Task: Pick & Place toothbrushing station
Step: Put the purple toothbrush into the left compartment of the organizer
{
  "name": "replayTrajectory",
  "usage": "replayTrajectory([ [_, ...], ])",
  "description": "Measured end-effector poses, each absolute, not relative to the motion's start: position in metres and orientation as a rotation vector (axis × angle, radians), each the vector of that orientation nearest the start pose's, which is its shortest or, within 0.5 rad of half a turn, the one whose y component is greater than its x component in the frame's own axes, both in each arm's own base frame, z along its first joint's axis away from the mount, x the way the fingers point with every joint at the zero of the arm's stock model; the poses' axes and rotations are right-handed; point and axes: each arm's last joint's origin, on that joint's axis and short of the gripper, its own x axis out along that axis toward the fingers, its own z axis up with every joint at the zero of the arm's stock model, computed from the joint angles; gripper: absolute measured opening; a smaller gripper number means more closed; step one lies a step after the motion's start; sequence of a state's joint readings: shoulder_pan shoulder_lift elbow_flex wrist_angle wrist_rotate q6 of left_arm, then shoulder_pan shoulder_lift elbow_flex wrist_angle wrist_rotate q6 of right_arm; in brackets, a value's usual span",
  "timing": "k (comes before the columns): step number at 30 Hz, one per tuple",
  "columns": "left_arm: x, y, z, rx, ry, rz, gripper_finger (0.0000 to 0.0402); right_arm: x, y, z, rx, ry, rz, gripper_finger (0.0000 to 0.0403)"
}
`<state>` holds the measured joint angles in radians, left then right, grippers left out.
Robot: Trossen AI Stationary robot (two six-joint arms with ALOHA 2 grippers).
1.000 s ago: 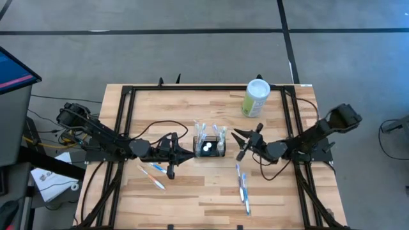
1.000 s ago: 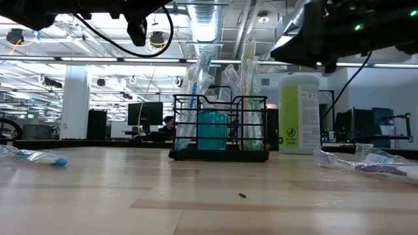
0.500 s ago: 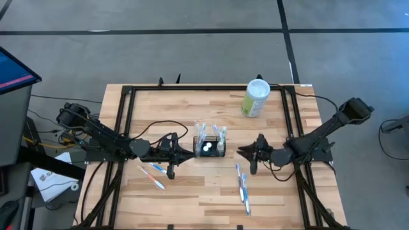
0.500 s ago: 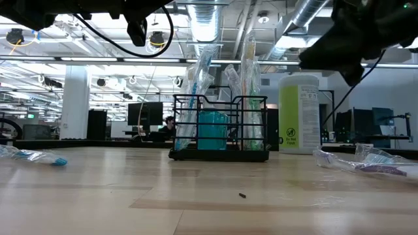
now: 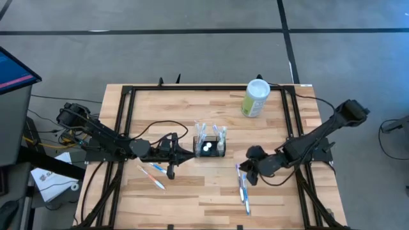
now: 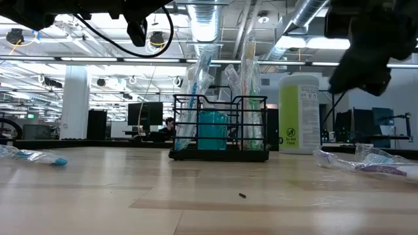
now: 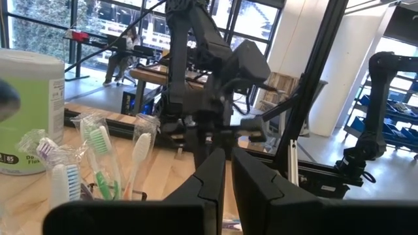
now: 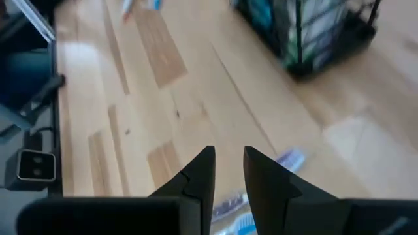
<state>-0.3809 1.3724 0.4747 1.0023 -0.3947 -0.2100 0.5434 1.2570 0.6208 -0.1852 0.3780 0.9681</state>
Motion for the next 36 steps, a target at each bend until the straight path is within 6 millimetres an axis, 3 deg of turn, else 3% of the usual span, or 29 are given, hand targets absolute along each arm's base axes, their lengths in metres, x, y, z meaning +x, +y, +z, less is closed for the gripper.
replayTrajectory([
  [9, 0.247, -0.087, 0.218, -0.249, -0.097, 0.004, 0.0021, 0.216, 0.107, 0.167, 0.653, 0.886, -0.261, 0.0078],
  [24, 0.247, -0.087, 0.218, -0.249, -0.097, 0.004, 0.0021, 0.226, 0.094, 0.146, 0.687, 1.001, -0.328, 0.0152],
  [36, 0.247, -0.087, 0.217, -0.246, -0.089, 0.005, 0.0021, 0.229, 0.093, 0.139, 0.68, 1.014, -0.338, 0.0142],
])
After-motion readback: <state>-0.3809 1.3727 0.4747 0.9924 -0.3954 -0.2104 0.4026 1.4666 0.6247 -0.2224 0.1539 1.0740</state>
